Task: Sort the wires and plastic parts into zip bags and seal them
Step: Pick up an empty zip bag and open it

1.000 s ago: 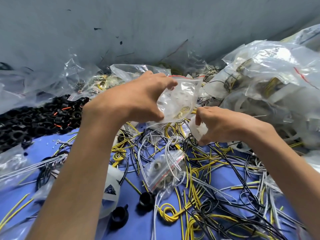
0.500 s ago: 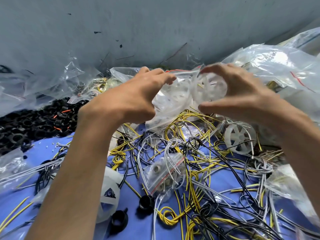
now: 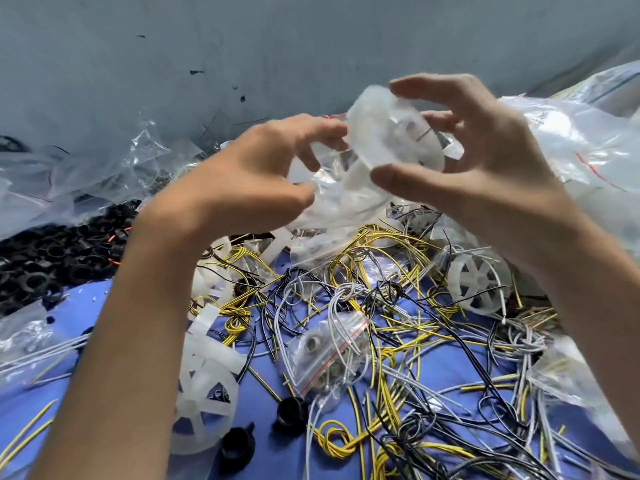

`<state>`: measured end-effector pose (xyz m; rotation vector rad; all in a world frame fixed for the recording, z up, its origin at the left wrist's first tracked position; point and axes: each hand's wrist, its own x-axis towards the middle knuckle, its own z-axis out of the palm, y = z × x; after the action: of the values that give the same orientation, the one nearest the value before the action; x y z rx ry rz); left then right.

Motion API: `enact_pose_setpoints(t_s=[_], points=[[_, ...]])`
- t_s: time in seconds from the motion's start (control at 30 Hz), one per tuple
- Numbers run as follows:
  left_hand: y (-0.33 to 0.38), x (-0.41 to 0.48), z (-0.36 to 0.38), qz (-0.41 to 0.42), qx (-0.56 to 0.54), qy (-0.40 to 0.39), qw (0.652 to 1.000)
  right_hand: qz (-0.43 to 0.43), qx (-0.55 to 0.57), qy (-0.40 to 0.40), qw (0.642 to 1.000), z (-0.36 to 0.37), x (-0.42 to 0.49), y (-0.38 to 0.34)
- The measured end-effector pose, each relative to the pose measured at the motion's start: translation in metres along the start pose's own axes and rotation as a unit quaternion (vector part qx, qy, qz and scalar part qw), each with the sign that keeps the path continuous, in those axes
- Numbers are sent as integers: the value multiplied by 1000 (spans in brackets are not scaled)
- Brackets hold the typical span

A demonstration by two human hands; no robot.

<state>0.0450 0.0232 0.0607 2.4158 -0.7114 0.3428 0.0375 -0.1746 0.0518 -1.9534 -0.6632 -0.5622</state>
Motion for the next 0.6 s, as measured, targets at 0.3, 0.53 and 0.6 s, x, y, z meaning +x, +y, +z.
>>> enact_pose_setpoints(t_s=[0.3, 0.53, 0.6], points=[[12, -1, -1, 4, -83, 18, 996, -139, -144, -126, 972, 11, -6, 2], [9, 2, -3, 2, -122, 45, 991, -99, -156, -21, 982, 13, -3, 5], [12, 3, -1, 7, -143, 42, 989, -89, -166, -5, 982, 12, -3, 4]])
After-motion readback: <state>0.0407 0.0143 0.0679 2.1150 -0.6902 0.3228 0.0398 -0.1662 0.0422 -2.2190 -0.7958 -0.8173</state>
